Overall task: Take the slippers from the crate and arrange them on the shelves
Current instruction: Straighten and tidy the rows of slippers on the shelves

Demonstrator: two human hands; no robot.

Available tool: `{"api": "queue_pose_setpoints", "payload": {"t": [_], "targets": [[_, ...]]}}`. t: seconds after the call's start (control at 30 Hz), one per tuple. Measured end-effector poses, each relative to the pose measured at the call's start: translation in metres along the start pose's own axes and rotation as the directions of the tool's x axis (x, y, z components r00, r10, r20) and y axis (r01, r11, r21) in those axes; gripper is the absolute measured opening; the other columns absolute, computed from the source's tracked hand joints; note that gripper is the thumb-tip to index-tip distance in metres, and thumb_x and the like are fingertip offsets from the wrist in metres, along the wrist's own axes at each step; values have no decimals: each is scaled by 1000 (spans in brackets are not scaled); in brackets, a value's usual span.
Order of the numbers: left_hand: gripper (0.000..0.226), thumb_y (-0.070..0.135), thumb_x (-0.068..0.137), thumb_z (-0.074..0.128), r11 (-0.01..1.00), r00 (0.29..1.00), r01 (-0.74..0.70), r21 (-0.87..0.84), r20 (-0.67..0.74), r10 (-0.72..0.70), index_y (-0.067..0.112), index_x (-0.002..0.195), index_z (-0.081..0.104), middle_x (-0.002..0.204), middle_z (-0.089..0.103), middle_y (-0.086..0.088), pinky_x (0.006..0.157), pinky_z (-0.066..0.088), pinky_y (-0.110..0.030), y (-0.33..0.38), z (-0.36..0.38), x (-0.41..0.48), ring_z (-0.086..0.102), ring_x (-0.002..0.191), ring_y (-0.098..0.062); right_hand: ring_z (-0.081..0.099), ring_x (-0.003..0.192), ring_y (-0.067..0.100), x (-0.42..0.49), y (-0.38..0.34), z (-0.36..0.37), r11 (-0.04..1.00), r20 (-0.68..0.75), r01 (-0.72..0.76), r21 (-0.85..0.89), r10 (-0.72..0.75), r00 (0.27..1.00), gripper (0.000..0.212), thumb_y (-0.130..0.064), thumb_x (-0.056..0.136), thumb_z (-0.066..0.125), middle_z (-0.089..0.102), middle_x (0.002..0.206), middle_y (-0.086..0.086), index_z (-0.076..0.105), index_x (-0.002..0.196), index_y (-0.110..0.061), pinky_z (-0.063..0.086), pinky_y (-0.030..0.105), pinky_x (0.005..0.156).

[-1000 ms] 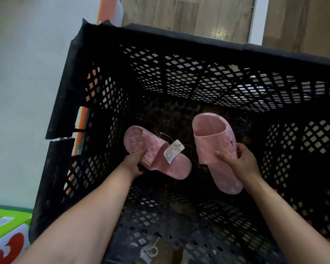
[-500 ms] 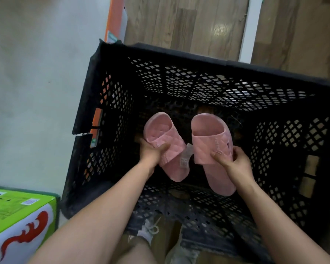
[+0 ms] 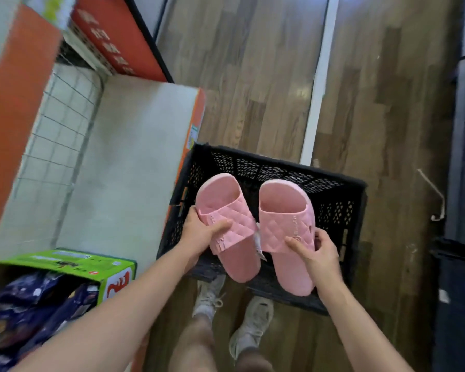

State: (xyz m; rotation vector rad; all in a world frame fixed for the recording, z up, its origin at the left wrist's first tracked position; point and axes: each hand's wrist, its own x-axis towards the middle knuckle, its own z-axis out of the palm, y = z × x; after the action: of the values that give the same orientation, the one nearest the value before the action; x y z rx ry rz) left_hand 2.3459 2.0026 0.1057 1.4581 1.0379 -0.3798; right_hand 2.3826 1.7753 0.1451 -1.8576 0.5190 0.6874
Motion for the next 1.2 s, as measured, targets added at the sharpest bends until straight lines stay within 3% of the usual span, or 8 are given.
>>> {"api": "queue_pose_setpoints", "payload": {"t": [0.1,0.27,0.57,0.7,0.8,0.93,1.07,1.2], "targets": [[61,17,65,83,995,994,-103,-4,19,103,11,116,50,105,65,-3,72,52,-24,48,-15,-49,63,91,-13,60,85,8,-41,-42,-20,998,-19,52,17,-52,998,37,-24,73,77,63,94,-4,56,102,-16,44,21,63],[90,46,36,82,972,970,-232,-35,59,234,10,114,55,106,68,-8,86,54,-44,120,-34,-131,67,95,-22,58,84,11,-103,-112,-66,988,-47,150,19,-149,988,40,-32,76,73,59,97,-6,50,108,-22,45,24,61],[72,37,41,85,847,837,-522,-103,130,532,17,107,63,98,72,2,66,52,-21,243,-44,-256,68,88,-11,65,84,19,-199,-208,-139,939,-87,330,100,-322,943,33,-42,71,77,66,92,-5,55,94,-32,57,48,75],[68,27,46,87,773,762,-620,-137,128,634,12,107,60,94,72,0,60,51,-19,280,-46,-309,69,82,-9,65,86,18,-251,-240,-169,900,-137,413,140,-395,908,35,-46,68,75,67,92,-5,57,92,-30,56,46,77],[51,7,59,86,724,713,-672,-155,127,689,4,102,59,65,68,3,50,47,-14,302,-42,-347,64,58,-3,65,83,14,-290,-256,-192,866,-182,469,176,-439,880,42,-49,61,72,66,92,-5,56,94,-28,55,31,65],[66,40,45,89,679,648,-720,-143,211,731,11,98,63,57,65,6,55,49,-23,331,-39,-389,63,57,-9,64,83,14,-334,-276,-216,828,-255,529,187,-479,840,47,-52,60,66,66,92,-3,56,96,-24,47,23,60],[74,39,49,92,674,579,-684,-280,354,734,14,111,60,105,69,-12,80,51,-58,362,-34,-424,66,96,-34,63,79,16,-368,-295,-236,810,-348,558,178,-479,806,23,-36,77,72,65,87,-1,54,87,-27,51,30,64],[74,51,43,87,570,443,-755,-324,390,807,19,106,62,78,71,1,81,53,-45,392,-25,-460,69,70,-17,62,84,13,-396,-304,-252,774,-463,614,157,-491,738,22,-35,79,69,66,94,-2,55,94,-27,52,33,75]]}}
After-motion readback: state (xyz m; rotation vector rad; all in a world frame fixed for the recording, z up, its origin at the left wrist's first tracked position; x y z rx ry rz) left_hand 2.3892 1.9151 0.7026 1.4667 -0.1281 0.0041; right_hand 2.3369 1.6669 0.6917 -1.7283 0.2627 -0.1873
